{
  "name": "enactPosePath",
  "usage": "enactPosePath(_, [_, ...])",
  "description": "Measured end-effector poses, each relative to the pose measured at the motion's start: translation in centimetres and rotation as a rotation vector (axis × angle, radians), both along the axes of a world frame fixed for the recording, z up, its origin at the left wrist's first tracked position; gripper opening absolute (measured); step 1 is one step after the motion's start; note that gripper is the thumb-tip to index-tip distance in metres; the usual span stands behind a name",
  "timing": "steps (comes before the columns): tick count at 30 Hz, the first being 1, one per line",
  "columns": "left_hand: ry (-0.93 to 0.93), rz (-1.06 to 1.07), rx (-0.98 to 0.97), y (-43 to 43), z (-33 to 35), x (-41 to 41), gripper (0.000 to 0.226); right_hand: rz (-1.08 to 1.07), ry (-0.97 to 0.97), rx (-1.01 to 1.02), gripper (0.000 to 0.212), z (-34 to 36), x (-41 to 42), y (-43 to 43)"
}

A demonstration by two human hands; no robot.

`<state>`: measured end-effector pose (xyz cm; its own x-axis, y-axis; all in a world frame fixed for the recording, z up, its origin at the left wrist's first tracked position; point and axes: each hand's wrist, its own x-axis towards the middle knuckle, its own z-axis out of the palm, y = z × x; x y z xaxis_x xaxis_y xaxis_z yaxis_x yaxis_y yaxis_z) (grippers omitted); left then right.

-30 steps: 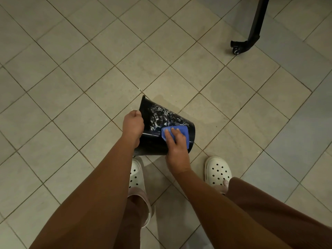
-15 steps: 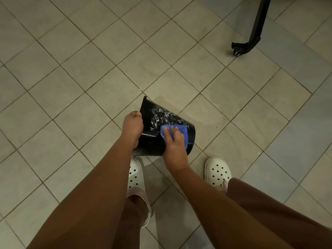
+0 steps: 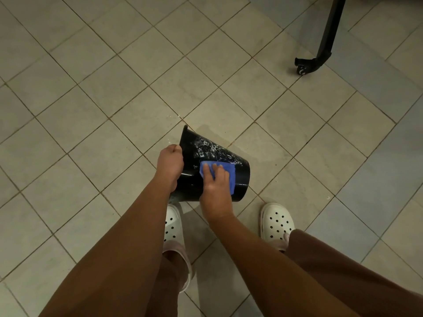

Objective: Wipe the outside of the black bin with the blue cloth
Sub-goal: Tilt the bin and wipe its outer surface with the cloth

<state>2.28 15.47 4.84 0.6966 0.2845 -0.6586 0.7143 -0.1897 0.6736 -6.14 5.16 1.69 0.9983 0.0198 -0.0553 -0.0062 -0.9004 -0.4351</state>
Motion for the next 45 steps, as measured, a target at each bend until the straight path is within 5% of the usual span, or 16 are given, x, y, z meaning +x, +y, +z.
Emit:
enactPosePath(6, [0.001, 0.036, -0.032, 0.1, 0.2, -0.1, 0.030, 0.154, -0.081, 0.072, 0.070, 0.0, 1.1, -0.3])
enactPosePath(13, [0.032, 0.076, -0.068, 0.1, 0.2, 0.0, 0.031, 0.036, -0.007, -0.111, 0.071, 0.5, 0.4, -0.5])
enactPosePath(21, [0.045, 0.087, -0.131, 0.4, 0.6, -0.3, 0.030, 0.243, 0.063, 0.107, 0.064, 1.3, 2.7, -0.6])
enactPosePath(26, [0.065, 0.130, -0.127, 0.3, 0.7, -0.1, 0.027, 0.116, 0.098, -0.067, 0.069, 1.3, 1.1, 0.1])
enactPosePath(33, [0.066, 0.151, -0.187, 0.8, 0.6, -0.2, 0.028, 0.196, 0.071, 0.103, 0.071, 2.6, 1.9, 1.7])
enactPosePath(37, [0.102, 0.150, -0.198, 0.4, 0.7, -0.4, 0.027, 0.138, 0.200, 0.023, 0.066, 2.4, 3.3, 0.6])
enactPosePath(45, [0.054, 0.093, -0.139, 0.2, 0.5, -0.3, 0.032, 0.203, 0.088, 0.056, 0.070, 2.4, 2.0, 1.1])
